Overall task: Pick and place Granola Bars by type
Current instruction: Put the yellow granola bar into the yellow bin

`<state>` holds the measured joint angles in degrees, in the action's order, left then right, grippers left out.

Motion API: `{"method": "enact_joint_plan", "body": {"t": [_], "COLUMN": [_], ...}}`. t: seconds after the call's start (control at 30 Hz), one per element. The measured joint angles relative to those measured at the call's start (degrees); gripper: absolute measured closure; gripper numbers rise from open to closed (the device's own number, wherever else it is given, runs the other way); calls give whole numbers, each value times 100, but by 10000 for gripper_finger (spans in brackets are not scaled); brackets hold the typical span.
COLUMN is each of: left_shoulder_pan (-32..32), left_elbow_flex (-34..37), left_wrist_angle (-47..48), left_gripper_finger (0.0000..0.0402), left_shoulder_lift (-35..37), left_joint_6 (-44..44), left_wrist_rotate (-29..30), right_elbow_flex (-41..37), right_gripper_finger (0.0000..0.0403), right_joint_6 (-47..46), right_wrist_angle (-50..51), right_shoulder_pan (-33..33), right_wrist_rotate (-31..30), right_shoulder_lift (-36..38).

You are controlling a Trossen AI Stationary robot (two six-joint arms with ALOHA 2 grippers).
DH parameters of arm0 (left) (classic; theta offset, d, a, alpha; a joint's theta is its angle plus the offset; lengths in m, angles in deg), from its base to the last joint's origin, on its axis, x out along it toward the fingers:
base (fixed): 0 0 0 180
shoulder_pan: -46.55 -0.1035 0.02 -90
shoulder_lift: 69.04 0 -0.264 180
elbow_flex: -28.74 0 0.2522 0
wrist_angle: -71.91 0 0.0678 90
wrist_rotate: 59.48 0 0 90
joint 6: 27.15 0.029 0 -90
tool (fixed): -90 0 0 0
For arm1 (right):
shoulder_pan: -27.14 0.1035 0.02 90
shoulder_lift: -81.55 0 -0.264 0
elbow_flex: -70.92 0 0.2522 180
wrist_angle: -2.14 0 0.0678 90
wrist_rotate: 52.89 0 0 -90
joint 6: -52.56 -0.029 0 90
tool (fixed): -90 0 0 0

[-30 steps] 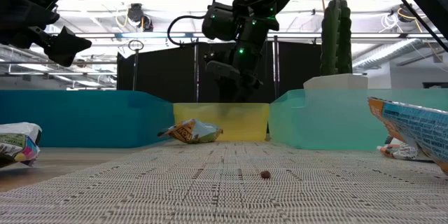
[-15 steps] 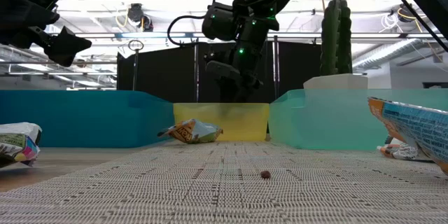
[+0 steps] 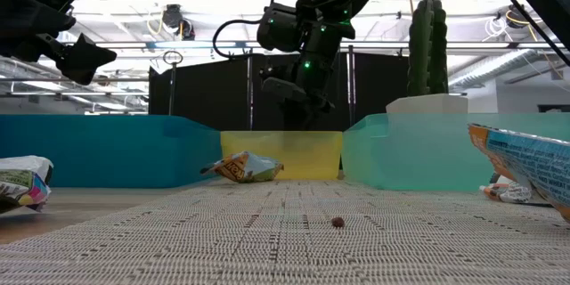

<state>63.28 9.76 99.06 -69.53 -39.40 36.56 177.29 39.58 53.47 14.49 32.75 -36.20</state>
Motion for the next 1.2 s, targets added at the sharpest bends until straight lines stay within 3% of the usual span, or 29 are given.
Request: {"method": "enact_joint_plan", "body": {"t": [0.67, 0.83, 1.07, 1.2], "left_shoulder_pan": [2, 2, 2, 2], "left_elbow_flex": [1, 1, 0, 0], "left_wrist_angle": [-1, 0, -2, -1], "left_gripper_finger": [91, 91, 91, 92], "left_shoulder_lift": [0, 1, 0, 1], "left_joint_6": [0, 1, 0, 0], "left_wrist_rotate": [0, 0, 0, 0], "right_elbow_flex": [-1, -1, -1, -1], "right_gripper_finger": [391, 300, 128, 84], "right_joint_6": [-139, -270, -455, -440], "right_wrist_angle": [-125, -224, 67, 58], "right_shoulder_pan": [0, -42, -52, -50], "right_wrist_rotate": [530, 1455, 862, 808], "right_shoulder_lift": [0, 2, 2, 2]}}
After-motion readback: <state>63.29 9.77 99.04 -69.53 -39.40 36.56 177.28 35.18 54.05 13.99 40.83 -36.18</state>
